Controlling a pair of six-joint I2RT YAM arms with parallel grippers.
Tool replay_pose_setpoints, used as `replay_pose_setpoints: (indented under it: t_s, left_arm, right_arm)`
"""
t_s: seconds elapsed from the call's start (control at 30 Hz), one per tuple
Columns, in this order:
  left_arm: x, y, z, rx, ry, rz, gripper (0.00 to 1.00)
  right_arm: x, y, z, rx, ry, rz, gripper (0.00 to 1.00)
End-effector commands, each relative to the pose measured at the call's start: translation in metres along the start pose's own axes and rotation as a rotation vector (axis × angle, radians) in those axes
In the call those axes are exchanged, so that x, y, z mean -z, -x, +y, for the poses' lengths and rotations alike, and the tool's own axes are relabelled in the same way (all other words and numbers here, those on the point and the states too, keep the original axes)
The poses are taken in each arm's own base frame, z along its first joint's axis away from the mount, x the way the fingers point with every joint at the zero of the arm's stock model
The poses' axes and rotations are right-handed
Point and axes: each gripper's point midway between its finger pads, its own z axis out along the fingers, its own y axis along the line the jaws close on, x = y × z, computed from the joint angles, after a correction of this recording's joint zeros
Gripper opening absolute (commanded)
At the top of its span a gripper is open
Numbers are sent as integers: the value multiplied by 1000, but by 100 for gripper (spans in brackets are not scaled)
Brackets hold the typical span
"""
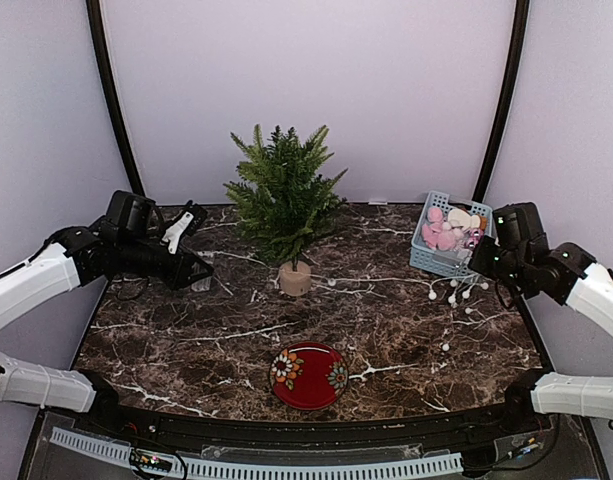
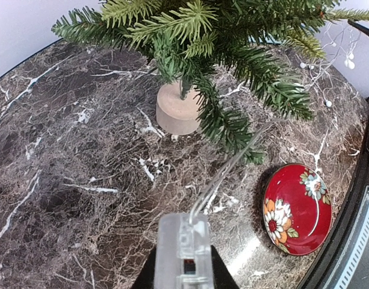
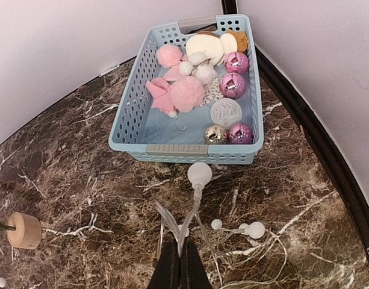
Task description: Decorate the small christmas tree
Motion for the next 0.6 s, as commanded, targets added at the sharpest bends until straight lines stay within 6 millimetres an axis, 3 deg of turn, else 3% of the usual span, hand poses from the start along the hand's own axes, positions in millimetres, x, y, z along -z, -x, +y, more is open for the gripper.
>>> replay_pose_setpoints:
  t_s: [0.0, 0.27, 0.57]
  left_arm:
    - [-5, 12, 2, -31, 2, -5, 0]
    - [-23, 32, -4, -44, -74, -27, 0]
    - [-50, 41, -10, -58, -162, -1, 0]
  right_arm:
    - [1, 11, -5, -11, -34, -41, 0]
    - [-8, 7, -18, -1, -114, -30, 0]
    - [-15, 1, -43, -8, -213, -27, 0]
